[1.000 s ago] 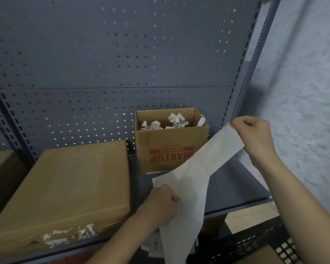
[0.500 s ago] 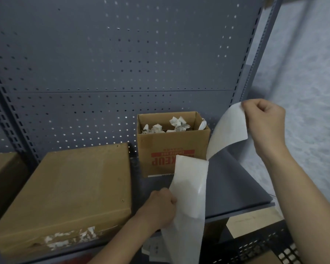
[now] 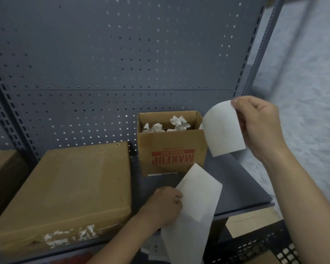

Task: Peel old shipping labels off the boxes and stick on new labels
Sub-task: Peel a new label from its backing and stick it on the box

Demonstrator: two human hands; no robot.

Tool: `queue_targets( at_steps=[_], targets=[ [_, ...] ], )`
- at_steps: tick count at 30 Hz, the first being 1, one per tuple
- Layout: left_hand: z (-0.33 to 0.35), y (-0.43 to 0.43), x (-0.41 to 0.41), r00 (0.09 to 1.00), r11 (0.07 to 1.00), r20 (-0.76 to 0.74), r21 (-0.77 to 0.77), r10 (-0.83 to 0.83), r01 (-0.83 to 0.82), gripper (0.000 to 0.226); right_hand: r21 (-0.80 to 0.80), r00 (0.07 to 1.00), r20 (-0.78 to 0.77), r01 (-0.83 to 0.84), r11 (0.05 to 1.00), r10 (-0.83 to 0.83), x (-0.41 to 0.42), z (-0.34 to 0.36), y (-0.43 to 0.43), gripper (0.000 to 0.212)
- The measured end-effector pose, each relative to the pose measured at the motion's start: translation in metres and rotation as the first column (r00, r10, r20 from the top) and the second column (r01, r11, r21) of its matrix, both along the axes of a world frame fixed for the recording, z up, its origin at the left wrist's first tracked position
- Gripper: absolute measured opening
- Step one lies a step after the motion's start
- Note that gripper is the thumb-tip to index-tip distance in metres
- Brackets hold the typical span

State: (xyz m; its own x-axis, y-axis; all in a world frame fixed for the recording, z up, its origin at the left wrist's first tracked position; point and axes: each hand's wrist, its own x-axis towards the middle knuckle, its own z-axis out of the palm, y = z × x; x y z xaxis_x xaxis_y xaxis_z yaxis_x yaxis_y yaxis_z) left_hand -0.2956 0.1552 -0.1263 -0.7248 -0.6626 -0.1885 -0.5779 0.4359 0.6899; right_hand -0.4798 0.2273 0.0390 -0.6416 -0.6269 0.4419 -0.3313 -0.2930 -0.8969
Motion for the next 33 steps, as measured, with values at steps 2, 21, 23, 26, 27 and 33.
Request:
queue_targets(
  at_steps=[2,21,23,26,27,33],
  targets=[
    [0.001,0.003,-0.001,1.000,1.000,0.005,-0.004,-0.019,0.019,0.033,0.032,1.000,-0.019,-0.024,0.999,0.024,0.007,-0.004,-0.003,0.019],
    [0.088,0.005,0.065,0.658,0.794,-0.568,0.604,0.495,-0.077,0.029,0.092,0.911,-0.267,-0.300,0.949,0.314,0.057,-0.010,-0.028,0.015],
    [0.102,0.000,0.079,0.587,0.713,-0.566,0.701,0.579,-0.028,0.037,0.136,0.859,-0.314,-0.382,0.914,0.405,0.072,-0.012,-0.034,0.012],
    [0.111,-0.008,0.098,0.567,0.663,-0.546,0.749,0.617,0.001,0.053,0.188,0.782,-0.326,-0.496,0.847,0.531,0.099,-0.016,-0.043,0.012],
    [0.112,-0.011,0.105,0.561,0.660,-0.546,0.751,0.622,-0.001,0.056,0.208,0.755,-0.333,-0.526,0.824,0.566,0.108,-0.018,-0.046,0.013],
    [0.107,-0.021,0.131,0.517,0.643,-0.530,0.764,0.672,-0.053,0.034,0.384,0.610,-0.307,-0.623,0.681,0.731,0.140,-0.032,-0.060,0.011]
  ],
)
